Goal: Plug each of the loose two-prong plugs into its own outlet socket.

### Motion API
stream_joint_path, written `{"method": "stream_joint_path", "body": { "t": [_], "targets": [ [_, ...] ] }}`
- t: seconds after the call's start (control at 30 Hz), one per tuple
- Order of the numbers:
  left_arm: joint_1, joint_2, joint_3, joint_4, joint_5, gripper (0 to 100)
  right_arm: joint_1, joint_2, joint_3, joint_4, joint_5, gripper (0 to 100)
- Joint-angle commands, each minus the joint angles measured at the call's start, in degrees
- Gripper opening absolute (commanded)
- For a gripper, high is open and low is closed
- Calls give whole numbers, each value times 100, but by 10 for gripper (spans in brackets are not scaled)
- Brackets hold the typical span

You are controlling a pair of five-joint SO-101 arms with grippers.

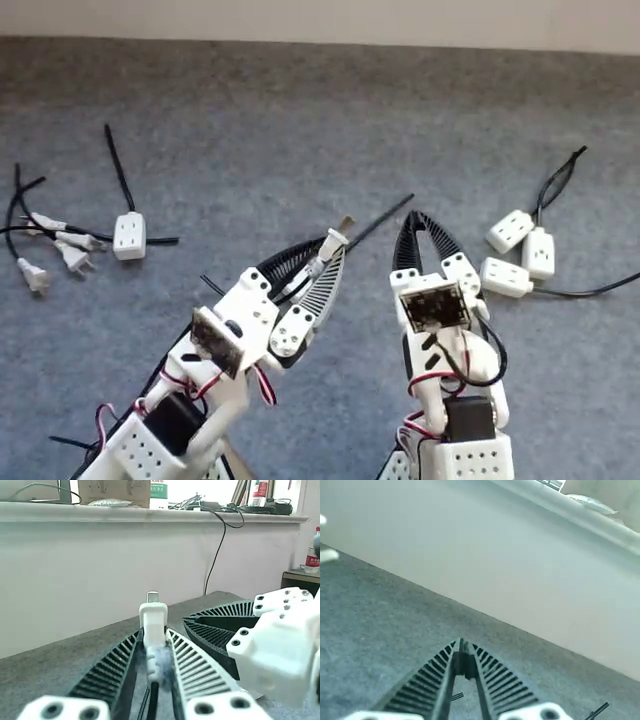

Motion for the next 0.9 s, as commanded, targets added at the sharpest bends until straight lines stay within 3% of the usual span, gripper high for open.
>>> {"method": "stream_joint_path", "body": {
  "t": [0.0,0.23,0.37,0.63,0.87],
  "targets": [
    [57,-4,92,26,18,6,-303,-57,-875,-101,-229,8],
    [92,31,101,26,18,6,-1921,-4,-1965,-101,-536,8],
    [92,31,101,26,18,6,-2299,145,-1956,-101,-580,8],
    [48,31,101,26,18,6,-1974,2053,-2018,-136,-580,8],
    [48,22,101,26,18,6,-391,3327,-1965,-963,-580,8]
  ]
}}
